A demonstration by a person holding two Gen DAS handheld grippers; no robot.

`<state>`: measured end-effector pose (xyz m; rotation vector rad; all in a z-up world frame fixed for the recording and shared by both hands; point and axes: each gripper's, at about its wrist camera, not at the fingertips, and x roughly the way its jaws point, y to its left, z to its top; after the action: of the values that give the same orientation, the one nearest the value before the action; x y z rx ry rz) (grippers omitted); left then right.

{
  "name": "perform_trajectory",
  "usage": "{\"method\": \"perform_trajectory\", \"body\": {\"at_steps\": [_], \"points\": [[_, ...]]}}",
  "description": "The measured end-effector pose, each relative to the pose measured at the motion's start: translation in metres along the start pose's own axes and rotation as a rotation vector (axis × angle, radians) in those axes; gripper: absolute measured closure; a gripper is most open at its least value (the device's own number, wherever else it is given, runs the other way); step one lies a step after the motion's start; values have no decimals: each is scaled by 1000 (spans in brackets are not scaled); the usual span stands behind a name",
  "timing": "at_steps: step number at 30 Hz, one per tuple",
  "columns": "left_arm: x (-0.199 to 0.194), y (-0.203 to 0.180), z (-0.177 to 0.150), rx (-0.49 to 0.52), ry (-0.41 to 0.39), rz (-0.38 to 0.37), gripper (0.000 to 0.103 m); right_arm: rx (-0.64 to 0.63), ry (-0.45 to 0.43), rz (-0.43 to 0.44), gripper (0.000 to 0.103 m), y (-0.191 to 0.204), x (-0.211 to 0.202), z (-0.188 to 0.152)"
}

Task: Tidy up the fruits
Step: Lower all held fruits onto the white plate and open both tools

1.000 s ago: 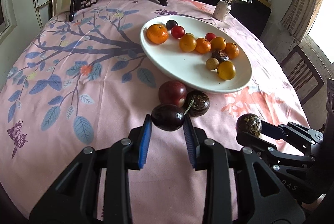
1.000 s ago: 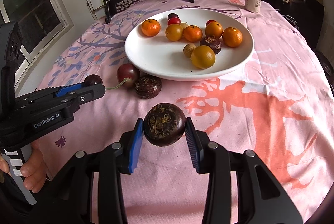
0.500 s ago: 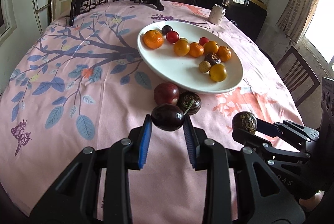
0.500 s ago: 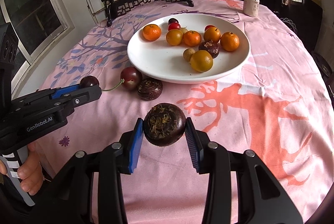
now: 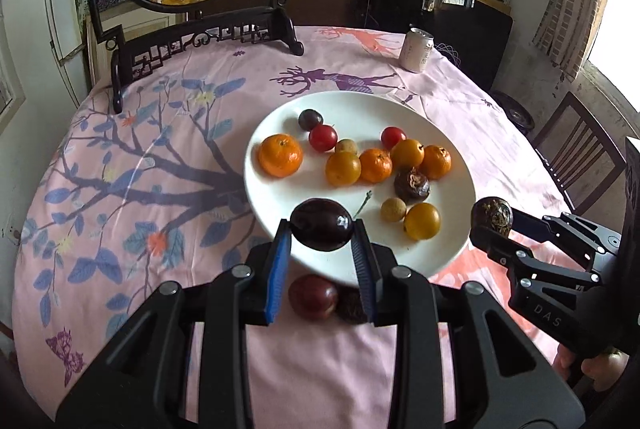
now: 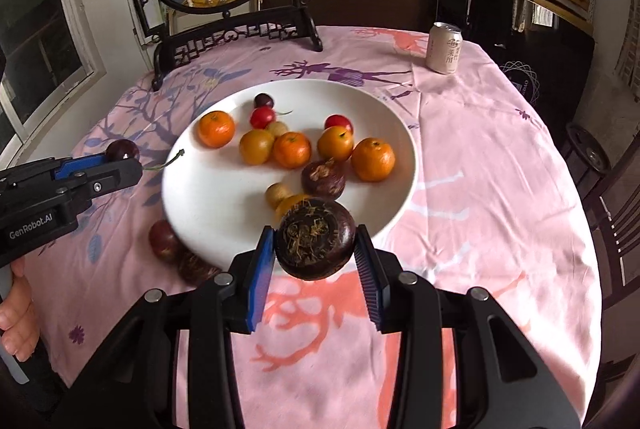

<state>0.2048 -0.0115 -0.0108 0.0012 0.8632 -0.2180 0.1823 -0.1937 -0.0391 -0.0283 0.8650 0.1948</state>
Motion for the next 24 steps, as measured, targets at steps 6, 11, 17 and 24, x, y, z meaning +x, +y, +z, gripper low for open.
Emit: {"method": "perform_trajectory", "body": {"at_steps": [6,11,17,24], "points": [[45,-3,18,-12,62,26,72,20,46,-30,63,-19,38,21],[61,0,23,-22,82,35,72,15,60,-32,63,-22,49,26],[71,0,27,-27,101,29,70,13,61,-51,58,-24,54,30],[33,9,20,-59,32,28,57,22,-1,-53,46,-24,20,27]]}}
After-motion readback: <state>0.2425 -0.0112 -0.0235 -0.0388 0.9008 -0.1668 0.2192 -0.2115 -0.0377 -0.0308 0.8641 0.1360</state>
